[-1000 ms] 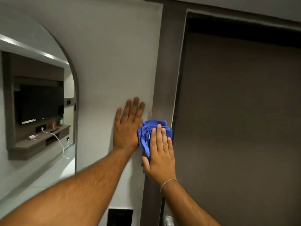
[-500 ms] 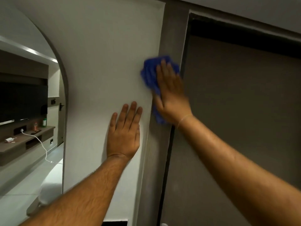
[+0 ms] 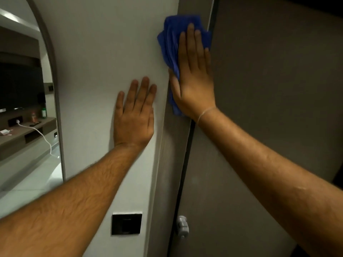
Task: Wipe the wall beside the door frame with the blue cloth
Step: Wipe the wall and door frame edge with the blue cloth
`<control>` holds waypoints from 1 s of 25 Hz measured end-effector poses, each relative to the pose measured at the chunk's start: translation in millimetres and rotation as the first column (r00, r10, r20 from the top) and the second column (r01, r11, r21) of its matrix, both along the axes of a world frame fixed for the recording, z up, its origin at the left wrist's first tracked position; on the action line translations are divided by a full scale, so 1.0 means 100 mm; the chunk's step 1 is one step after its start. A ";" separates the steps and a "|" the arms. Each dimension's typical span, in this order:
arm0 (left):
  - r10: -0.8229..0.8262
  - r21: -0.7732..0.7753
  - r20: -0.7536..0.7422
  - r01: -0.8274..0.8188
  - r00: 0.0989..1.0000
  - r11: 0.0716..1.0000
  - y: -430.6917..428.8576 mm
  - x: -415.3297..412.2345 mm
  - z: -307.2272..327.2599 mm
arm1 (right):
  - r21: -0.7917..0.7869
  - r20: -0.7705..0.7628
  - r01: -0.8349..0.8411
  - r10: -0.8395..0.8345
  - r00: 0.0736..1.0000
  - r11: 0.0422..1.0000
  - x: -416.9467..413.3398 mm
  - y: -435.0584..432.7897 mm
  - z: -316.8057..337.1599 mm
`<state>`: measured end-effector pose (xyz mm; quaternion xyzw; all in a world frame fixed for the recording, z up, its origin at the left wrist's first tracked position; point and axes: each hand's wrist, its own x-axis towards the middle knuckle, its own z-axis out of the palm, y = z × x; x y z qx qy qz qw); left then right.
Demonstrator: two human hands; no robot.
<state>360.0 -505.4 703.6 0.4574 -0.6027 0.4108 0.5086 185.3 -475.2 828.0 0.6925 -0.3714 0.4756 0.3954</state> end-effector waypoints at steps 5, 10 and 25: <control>0.043 0.007 -0.007 -0.043 0.999 0.999 0.00 -0.02 -0.01 | 0.145 -0.197 0.075 -0.045 0.979 0.987 -0.14 0.00 -1.93; 0.055 0.048 -0.011 -0.054 0.998 0.997 0.06 -0.03 0.01 | 0.277 -0.676 0.175 0.062 0.734 0.945 -0.60 0.19 -4.06; 0.154 0.004 -0.008 -0.154 0.988 0.988 0.04 -0.07 -0.02 | 0.086 -0.363 -0.110 0.134 0.922 0.990 -0.32 0.04 -3.62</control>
